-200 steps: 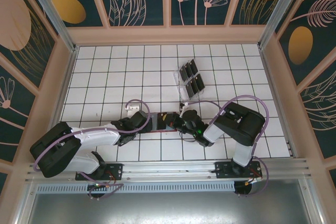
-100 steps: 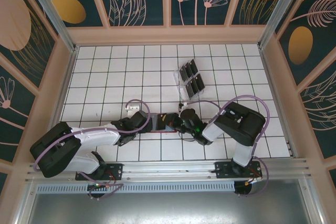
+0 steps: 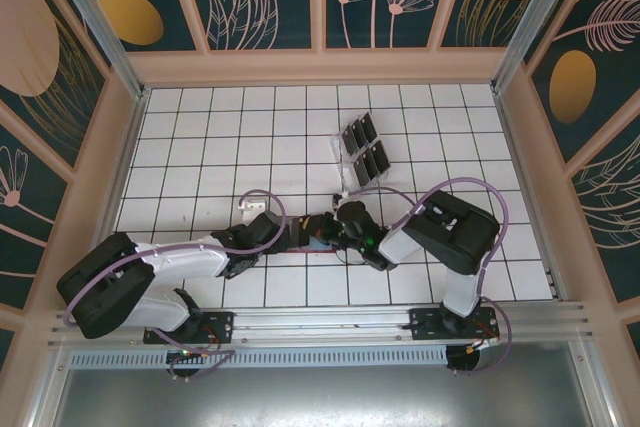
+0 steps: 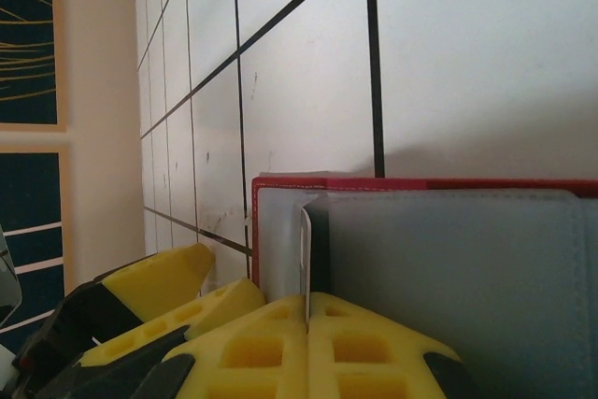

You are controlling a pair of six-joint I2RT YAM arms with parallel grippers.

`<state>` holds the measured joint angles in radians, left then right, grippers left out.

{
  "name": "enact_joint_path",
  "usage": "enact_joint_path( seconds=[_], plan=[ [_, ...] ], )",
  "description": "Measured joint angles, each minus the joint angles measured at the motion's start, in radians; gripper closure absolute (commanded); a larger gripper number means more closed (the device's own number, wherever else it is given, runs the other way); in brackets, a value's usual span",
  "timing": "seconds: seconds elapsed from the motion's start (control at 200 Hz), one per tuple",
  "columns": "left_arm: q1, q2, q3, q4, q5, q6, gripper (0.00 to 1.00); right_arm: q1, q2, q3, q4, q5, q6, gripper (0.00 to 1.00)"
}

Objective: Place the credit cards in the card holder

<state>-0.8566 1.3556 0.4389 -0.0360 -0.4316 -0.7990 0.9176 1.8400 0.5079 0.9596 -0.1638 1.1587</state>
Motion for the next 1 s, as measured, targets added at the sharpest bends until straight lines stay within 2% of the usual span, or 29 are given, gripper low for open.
enact_joint_path(
  seconds=[0.08,0.275,0.38,0.691,1.001],
  plan=[
    [0.000,-0.003,-0.002,0.002,0.000,0.000,0.02,-0.002,0.000,0.003,-0.011,-0.006,-0.001,1.00],
    [0.000,-0.012,-0.007,0.000,0.000,0.000,0.01,-0.009,-0.032,0.045,-0.129,-0.021,-0.045,0.72],
    [0.000,-0.018,-0.007,-0.011,-0.005,0.000,0.02,-0.021,-0.061,0.089,-0.232,-0.032,-0.091,0.64],
    [0.000,-0.058,-0.002,-0.082,-0.049,-0.010,0.01,-0.056,-0.088,0.245,-0.555,-0.040,-0.244,0.60],
    [0.000,-0.074,-0.001,-0.103,-0.052,-0.037,0.02,-0.046,-0.085,0.291,-0.687,-0.038,-0.293,0.60]
  ],
)
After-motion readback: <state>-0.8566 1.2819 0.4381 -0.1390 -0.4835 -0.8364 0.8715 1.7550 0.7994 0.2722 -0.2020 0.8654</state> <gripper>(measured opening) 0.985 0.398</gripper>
